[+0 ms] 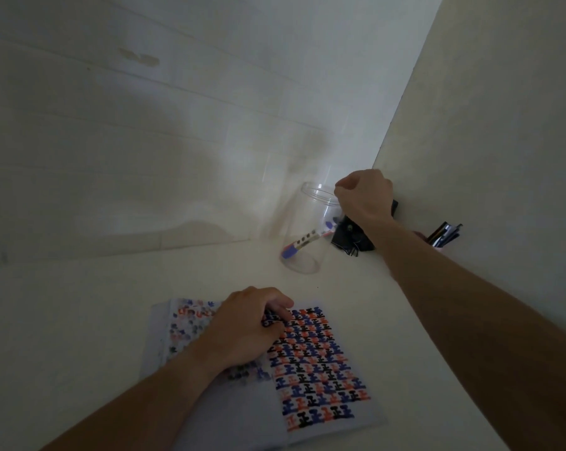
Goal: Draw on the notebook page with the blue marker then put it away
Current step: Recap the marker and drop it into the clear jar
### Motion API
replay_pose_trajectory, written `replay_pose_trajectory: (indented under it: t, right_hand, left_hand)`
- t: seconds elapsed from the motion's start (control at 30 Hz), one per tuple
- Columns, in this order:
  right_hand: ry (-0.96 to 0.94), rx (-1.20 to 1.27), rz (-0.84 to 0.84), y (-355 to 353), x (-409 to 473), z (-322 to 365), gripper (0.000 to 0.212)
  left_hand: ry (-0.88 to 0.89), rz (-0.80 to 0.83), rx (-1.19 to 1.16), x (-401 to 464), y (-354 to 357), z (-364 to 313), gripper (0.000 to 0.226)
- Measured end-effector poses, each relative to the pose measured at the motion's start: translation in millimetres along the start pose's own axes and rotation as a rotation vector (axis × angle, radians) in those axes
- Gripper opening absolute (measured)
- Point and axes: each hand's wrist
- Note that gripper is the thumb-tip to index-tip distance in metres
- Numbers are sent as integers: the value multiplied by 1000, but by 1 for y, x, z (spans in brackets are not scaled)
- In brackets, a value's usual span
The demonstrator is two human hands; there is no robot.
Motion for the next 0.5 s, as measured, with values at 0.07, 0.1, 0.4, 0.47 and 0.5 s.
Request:
replay_pose_trajectory:
  t: [0.07,0.1,0.4,0.47,0.5]
  right_hand:
    - [-28,31,-24,-11,-22,-1,22]
    - [-42,37,-11,-15,-37,-4,21]
    - [76,-82,351,-11,-198,-61,35]
    - [77,-118,395,-10,-216,-62,41]
    - [66,-140,399,-9,-223,-62,43]
  left_hand:
    - [3,-2,12,0,-1,-1,35]
    - [6,-6,26,0,-1,-2,35]
    - [30,-12,417,-8,-13,-9,62]
    - [7,36,440,-12,-12,-9,69]
    - [0,50,438,-13,-11,-8,72]
Point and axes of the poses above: each hand's wrist, its own x-axis towards the middle knuckle, its own y-axis out of the palm, z = x × y, and after that the axes turned 6 degrees about -y, right-handed
